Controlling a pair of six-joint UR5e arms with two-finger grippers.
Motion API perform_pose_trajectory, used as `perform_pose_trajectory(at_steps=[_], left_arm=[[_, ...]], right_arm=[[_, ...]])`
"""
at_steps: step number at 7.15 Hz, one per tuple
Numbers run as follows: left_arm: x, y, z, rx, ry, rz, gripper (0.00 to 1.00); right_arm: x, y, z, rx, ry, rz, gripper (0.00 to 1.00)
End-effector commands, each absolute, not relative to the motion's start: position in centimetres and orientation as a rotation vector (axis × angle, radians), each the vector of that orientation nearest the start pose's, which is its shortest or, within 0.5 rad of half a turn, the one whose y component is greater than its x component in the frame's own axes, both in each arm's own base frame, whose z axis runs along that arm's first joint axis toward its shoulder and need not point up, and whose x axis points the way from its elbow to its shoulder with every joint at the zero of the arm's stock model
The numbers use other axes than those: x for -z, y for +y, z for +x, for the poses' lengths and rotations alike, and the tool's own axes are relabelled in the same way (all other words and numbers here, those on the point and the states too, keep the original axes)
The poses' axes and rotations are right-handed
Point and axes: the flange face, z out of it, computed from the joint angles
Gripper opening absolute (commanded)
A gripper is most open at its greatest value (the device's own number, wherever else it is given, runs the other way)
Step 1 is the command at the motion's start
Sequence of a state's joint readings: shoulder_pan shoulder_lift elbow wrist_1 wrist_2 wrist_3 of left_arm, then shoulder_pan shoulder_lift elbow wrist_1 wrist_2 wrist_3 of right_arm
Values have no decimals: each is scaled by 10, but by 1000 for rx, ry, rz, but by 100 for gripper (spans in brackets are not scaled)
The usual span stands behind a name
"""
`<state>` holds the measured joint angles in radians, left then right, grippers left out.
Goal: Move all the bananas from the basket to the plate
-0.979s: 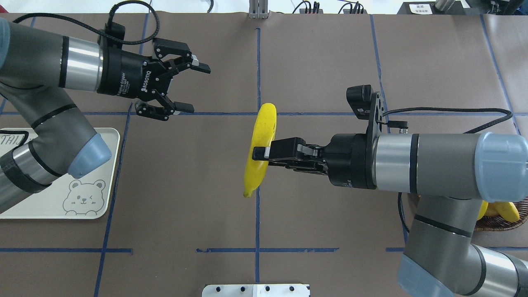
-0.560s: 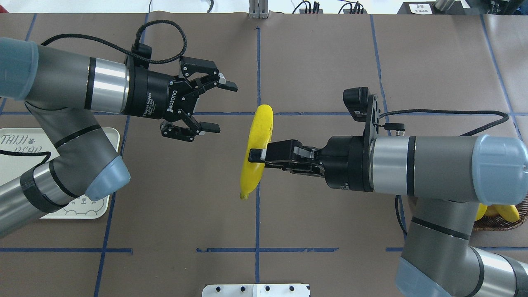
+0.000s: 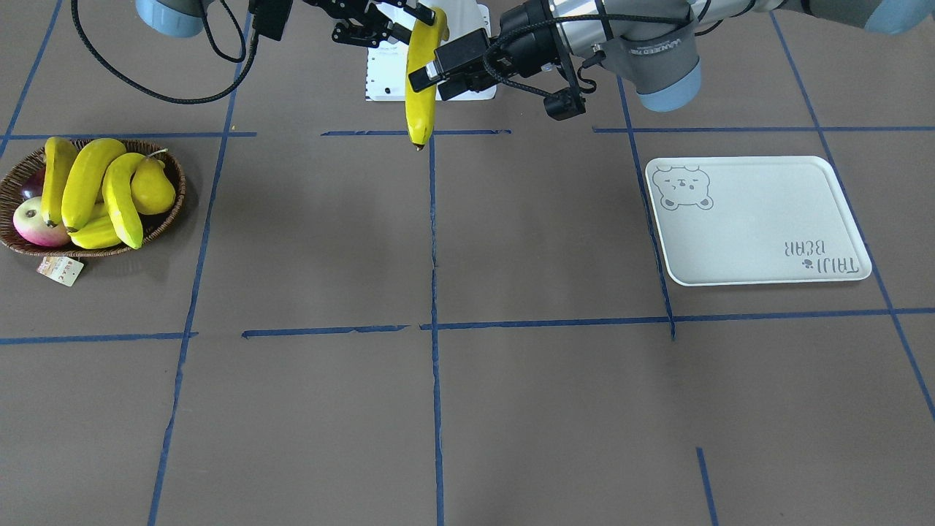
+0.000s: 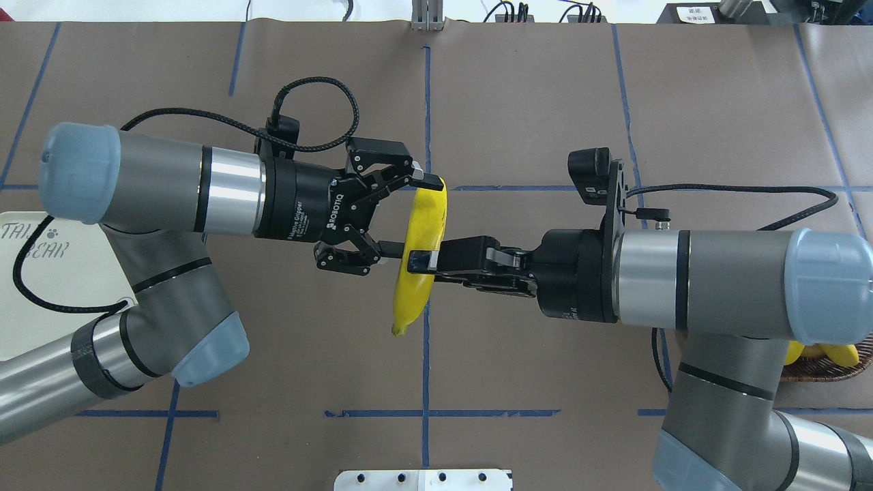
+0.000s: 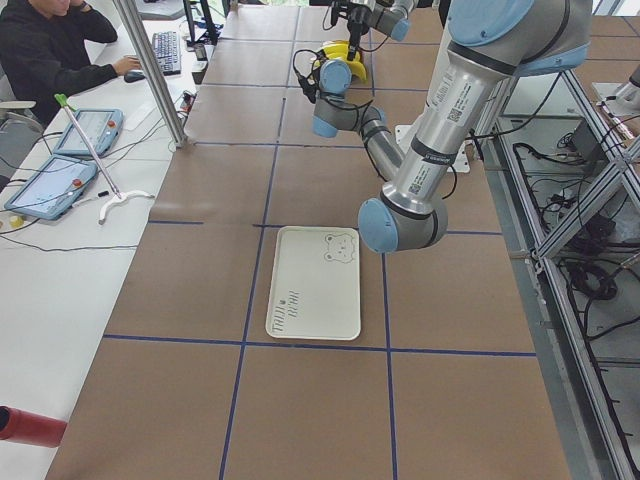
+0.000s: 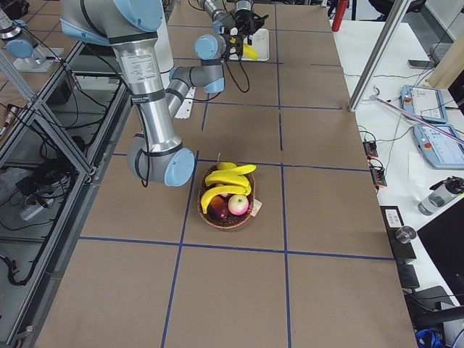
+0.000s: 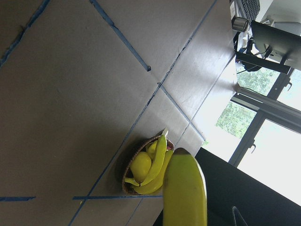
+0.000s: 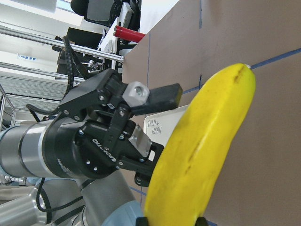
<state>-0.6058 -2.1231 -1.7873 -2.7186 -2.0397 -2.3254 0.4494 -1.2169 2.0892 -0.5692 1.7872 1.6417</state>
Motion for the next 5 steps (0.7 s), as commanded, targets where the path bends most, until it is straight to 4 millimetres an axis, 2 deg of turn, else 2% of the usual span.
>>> perform_pose_trajectory(at_steps=[1,2,4,5], left_arm=[[-123,-385,410,496,1862,-457,99],[-123,-385,410,497,1862,-455,95],[-124,-386,411,512,1863,-453,3],[-125,-386,411,512,1861,-456,0]], right_arm=[[-137,-301,-368,-156,-1859,202,0],[-137,-301,-368,-158,-1859,201,0],[-136,-300,-369,-155,-1860,198,3],[-136,-299,-369,-155,-1861,195,27]])
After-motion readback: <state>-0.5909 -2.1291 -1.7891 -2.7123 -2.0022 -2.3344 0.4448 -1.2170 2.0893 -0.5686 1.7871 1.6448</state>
